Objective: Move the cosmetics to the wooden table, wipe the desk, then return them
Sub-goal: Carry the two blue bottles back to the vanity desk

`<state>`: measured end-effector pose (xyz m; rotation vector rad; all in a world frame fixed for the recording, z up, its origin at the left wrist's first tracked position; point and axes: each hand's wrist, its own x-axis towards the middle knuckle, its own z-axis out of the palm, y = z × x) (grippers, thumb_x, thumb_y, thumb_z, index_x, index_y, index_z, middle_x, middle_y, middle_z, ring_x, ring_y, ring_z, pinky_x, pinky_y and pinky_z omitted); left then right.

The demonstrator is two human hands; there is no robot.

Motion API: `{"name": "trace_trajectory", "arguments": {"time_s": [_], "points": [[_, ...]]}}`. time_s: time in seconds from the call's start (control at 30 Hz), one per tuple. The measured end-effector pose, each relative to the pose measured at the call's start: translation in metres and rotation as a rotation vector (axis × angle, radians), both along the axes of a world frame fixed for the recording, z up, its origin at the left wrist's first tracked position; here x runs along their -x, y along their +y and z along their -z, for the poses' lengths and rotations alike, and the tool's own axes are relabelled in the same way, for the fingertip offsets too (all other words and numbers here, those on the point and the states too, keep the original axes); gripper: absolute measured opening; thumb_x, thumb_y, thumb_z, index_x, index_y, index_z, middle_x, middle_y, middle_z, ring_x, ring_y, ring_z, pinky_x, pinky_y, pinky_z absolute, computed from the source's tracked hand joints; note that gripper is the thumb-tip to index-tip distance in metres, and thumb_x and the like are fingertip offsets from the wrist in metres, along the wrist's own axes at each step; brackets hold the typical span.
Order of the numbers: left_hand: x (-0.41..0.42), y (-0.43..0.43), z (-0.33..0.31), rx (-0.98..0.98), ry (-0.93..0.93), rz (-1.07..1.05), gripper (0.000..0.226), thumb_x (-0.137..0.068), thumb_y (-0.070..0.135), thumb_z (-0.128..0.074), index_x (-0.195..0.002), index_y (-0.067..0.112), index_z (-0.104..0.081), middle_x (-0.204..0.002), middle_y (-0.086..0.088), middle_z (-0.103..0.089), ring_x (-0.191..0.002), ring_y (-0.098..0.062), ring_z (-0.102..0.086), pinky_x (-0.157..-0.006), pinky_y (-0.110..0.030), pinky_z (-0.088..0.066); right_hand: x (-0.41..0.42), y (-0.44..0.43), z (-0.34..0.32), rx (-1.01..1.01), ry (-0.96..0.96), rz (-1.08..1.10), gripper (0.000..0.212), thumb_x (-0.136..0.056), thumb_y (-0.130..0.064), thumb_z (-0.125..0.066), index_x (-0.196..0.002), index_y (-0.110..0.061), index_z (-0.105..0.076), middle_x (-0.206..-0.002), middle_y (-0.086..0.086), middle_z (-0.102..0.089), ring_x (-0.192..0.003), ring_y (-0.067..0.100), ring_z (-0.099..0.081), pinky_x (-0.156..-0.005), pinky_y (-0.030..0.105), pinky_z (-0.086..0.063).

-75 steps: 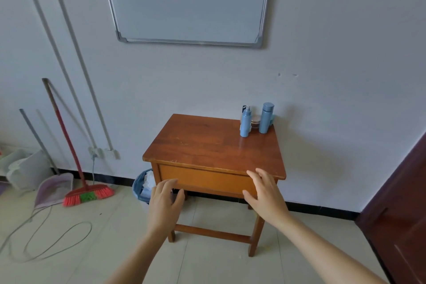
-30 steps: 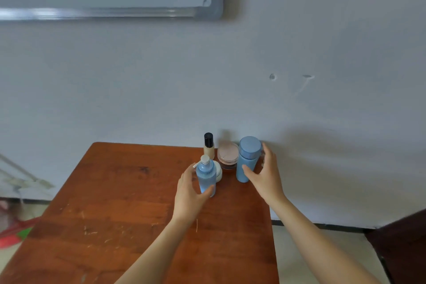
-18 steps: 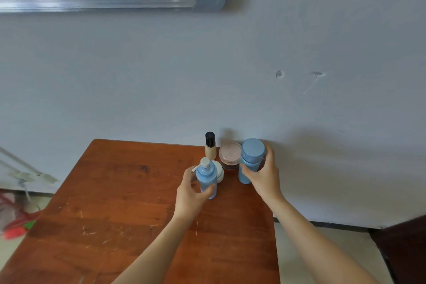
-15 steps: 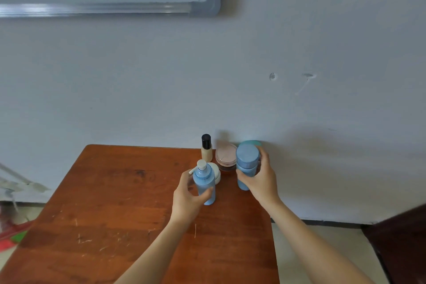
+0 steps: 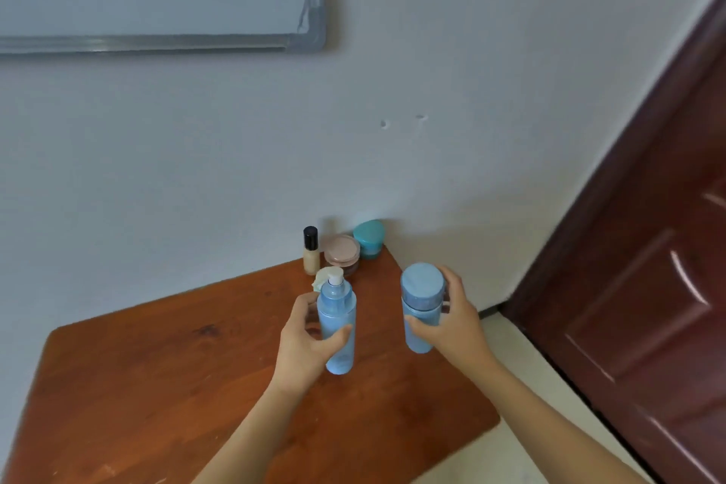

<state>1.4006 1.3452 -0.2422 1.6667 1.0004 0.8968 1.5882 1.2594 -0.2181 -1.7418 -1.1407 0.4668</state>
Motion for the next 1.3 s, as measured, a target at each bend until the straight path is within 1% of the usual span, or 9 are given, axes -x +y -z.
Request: {"name": "trace_trajectory", "arguments": {"time_s": [0.13,0.3,0.43,0.53,0.63,0.77,0.93,1.1,1.3], "points": [[0.030,-0.022,0.000,0.013,-0.029,0.158,0.044,-0.072,0.007,-0.073,-0.108,0.020,-0.050,-0.096,0.012,-0.059,-0.088,-0.006,-0.057,-0.068,-0.006,-0.045,0.051,-0.061,0.003,0.002,0.021,0.157,0.070,-0.064,-0.012,-0.080,-0.105,-0.046,-0.036,-0.105,-0.026,-0.049,-0.095,-0.004,-0.054,-0.077,0.016,-0.045],[0.034,-0.066,-0.001,0.061,-0.027,0.425,0.046,-0.069,0.007,-0.076,-0.106,0.020,-0.051,-0.099,0.009,-0.062,-0.089,-0.010,-0.059,-0.067,-0.007,-0.047,0.100,-0.145,0.003,0.058,0.034,0.339,0.067,-0.059,-0.016,-0.079,-0.106,-0.044,-0.040,-0.104,-0.028,-0.053,-0.093,-0.020,-0.051,-0.074,0.002,-0.041],[0.020,-0.119,-0.007,0.062,-0.056,0.632,0.045,-0.060,0.026,-0.075,-0.099,0.029,-0.053,-0.097,0.011,-0.063,-0.087,-0.009,-0.061,-0.070,-0.013,-0.050,0.114,-0.210,-0.002,0.065,-0.002,0.538,0.065,-0.058,-0.020,-0.076,-0.105,-0.045,-0.038,-0.104,-0.029,-0.051,-0.094,-0.021,-0.048,-0.073,0.001,-0.039],[0.008,-0.167,-0.010,0.066,-0.069,0.780,0.045,-0.067,0.012,-0.077,-0.099,0.031,-0.052,-0.097,0.010,-0.063,-0.088,-0.012,-0.062,-0.073,-0.020,-0.051,0.127,-0.263,-0.012,0.062,-0.043,0.671,0.069,-0.062,-0.009,-0.079,-0.104,-0.045,-0.038,-0.106,-0.030,-0.049,-0.097,-0.021,-0.047,-0.075,0.001,-0.039],[0.001,-0.223,-0.018,0.063,-0.087,0.935,0.048,-0.068,0.006,-0.077,-0.098,0.033,-0.050,-0.095,0.012,-0.061,-0.085,-0.009,-0.060,-0.069,-0.011,-0.048,0.151,-0.324,-0.020,0.043,-0.051,0.807,0.067,-0.058,-0.018,-0.077,-0.105,-0.045,-0.038,-0.106,-0.030,-0.050,-0.097,-0.019,-0.048,-0.075,0.002,-0.039],[0.004,-0.311,-0.024,0.056,-0.098,1.116,0.045,-0.057,0.024,-0.069,-0.093,0.039,-0.048,-0.095,0.017,-0.060,-0.080,0.001,-0.059,-0.067,-0.013,-0.047,0.200,-0.420,-0.025,0.026,-0.043,1.003,0.066,-0.064,-0.005,-0.078,-0.102,-0.043,-0.039,-0.103,-0.030,-0.050,-0.093,-0.020,-0.049,-0.073,0.001,-0.039],[0.038,-0.436,-0.016,0.128,-0.070,1.309,0.044,-0.054,0.028,-0.069,-0.093,0.036,-0.050,-0.093,0.012,-0.063,-0.078,0.006,-0.059,-0.071,-0.025,-0.050,0.272,-0.550,-0.027,0.064,-0.072,1.245,0.069,-0.066,-0.007,-0.077,-0.104,-0.047,-0.035,-0.101,-0.029,-0.051,-0.089,0.005,-0.056,-0.072,0.011,-0.041],[0.082,-0.545,-0.011,0.196,-0.067,1.468,0.048,-0.046,0.045,-0.067,-0.090,0.034,-0.051,-0.090,0.011,-0.062,-0.079,0.000,-0.061,-0.065,-0.016,-0.051,0.343,-0.655,-0.032,0.094,-0.118,1.423,0.069,-0.067,-0.006,-0.076,-0.105,-0.045,-0.034,-0.099,-0.029,-0.049,-0.092,0.013,-0.055,-0.077,0.023,-0.041],[0.112,-0.632,-0.013,0.243,-0.038,1.616,0.039,-0.057,0.026,-0.075,-0.088,0.028,-0.052,-0.088,0.005,-0.063,-0.075,0.002,-0.060,-0.060,-0.011,-0.049,0.405,-0.734,-0.032,0.081,-0.088,1.601,0.072,-0.068,-0.007,-0.077,-0.115,-0.036,-0.031,-0.099,-0.026,-0.049,-0.089,0.008,-0.053,-0.071,0.011,-0.038]]}}
